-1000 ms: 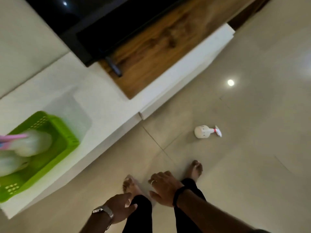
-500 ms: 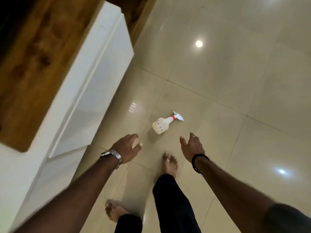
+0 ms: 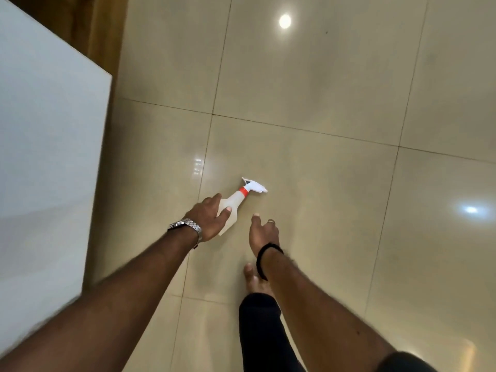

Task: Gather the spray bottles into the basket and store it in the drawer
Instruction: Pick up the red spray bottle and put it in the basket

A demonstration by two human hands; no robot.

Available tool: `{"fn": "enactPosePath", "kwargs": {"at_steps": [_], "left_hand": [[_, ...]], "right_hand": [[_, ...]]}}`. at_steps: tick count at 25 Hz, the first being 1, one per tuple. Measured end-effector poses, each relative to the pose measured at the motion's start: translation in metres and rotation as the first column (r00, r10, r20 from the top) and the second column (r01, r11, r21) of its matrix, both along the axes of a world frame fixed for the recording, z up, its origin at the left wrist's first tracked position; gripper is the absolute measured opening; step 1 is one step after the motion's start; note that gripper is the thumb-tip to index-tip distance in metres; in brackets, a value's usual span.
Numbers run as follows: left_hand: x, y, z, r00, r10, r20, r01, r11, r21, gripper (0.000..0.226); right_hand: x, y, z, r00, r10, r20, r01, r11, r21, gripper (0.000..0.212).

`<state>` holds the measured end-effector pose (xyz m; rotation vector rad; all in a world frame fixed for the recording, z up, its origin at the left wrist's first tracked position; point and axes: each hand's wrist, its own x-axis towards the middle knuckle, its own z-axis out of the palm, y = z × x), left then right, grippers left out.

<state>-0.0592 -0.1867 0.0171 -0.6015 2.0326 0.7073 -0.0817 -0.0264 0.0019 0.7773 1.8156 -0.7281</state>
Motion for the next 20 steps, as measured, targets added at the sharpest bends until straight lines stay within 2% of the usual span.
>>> {"fn": "enactPosePath", "kwargs": {"at_steps": [5, 11, 15, 20], "left_hand": [[0.008, 0.013, -0.064, 0.997, 0.052, 0.062, -0.046, 0.996, -0.08, 0.068], [0.015, 0.015, -0.097, 0.977, 0.201, 0.076, -0.2, 0.98, -0.011, 0.059], [0.022, 0.032, -0.061, 0.962, 0.268, 0.041, -0.268, 0.963, -0.008, 0.058], [0.035, 0.057, 0.043, 0.878, 0.476, -0.052, -0.474, 0.88, 0.045, 0.052]], "right_hand": [[0.025, -0.023, -0.06, 0.981, -0.126, 0.149, 0.139, 0.987, -0.078, 0.066], [0.032, -0.046, -0.088, 0.894, -0.365, 0.262, 0.417, 0.89, -0.184, 0.059], [0.028, -0.035, -0.052, 0.91, -0.338, 0.242, 0.384, 0.906, -0.18, 0.058], [0.021, -0.011, 0.049, 0.985, -0.11, 0.133, 0.138, 0.962, -0.234, 0.059]]}}
